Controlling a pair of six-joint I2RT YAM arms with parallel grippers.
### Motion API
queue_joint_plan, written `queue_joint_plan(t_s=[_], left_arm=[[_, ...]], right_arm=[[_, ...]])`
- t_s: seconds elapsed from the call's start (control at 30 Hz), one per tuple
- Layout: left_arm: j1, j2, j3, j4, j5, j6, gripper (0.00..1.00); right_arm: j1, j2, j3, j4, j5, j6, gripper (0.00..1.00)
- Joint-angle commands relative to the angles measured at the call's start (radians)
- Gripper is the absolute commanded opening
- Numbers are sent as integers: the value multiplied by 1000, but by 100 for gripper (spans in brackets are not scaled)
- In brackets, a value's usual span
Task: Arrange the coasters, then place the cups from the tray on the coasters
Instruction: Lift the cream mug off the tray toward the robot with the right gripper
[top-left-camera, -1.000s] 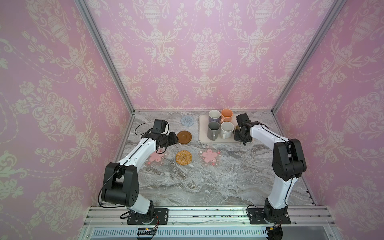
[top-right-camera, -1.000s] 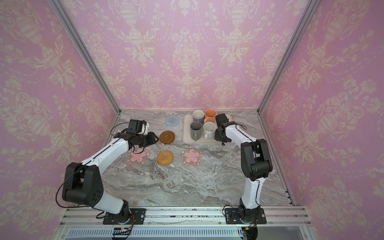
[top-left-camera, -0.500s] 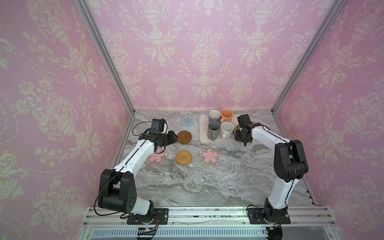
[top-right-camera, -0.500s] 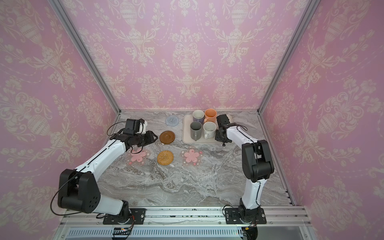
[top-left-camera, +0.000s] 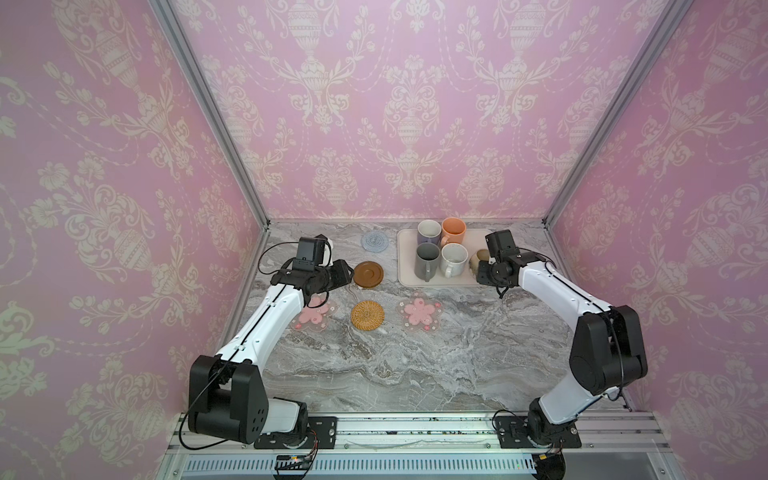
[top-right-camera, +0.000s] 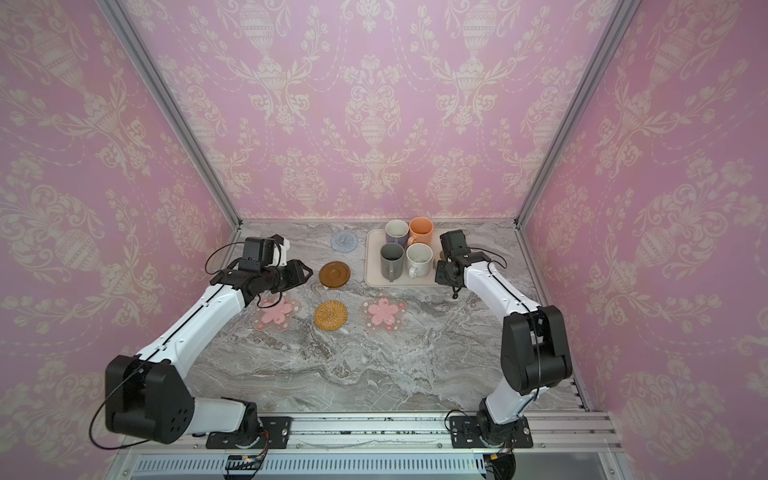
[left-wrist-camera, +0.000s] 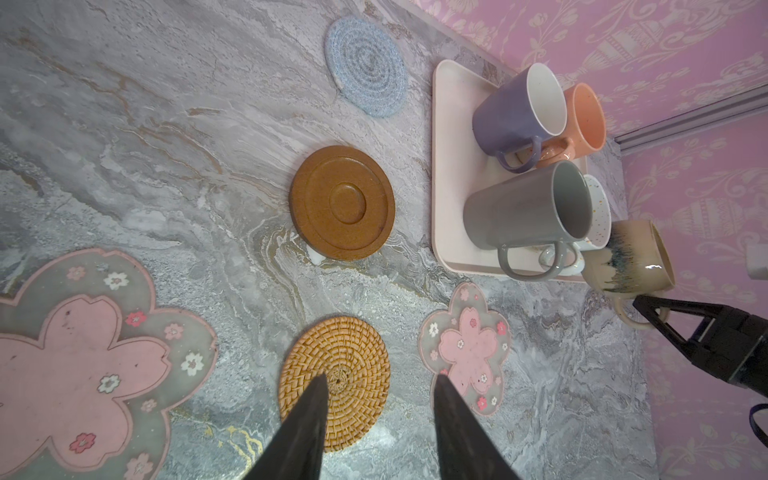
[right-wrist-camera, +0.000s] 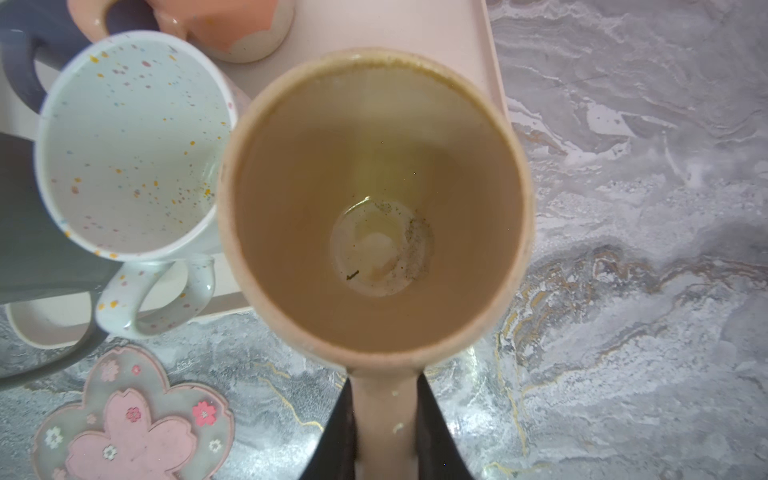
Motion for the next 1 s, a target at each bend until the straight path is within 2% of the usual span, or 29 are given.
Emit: queue_joint_plan(t_s=[0.0, 0.3, 0.73, 0.97], left_arm=[[7, -30, -12, -41, -25, -13, 45], [7, -75, -14, -72, -30, -9, 45], [7, -158, -48, -110, -46, -3, 45], [7, -181, -50, -125, -49, -3, 45]], right_arm=[[42, -84, -11, 48, 7, -27, 0], [232, -193, -44, 30, 96, -19, 0], [349, -313, -140, 14, 108, 39, 0], [471, -304, -176, 42, 118, 66, 0]])
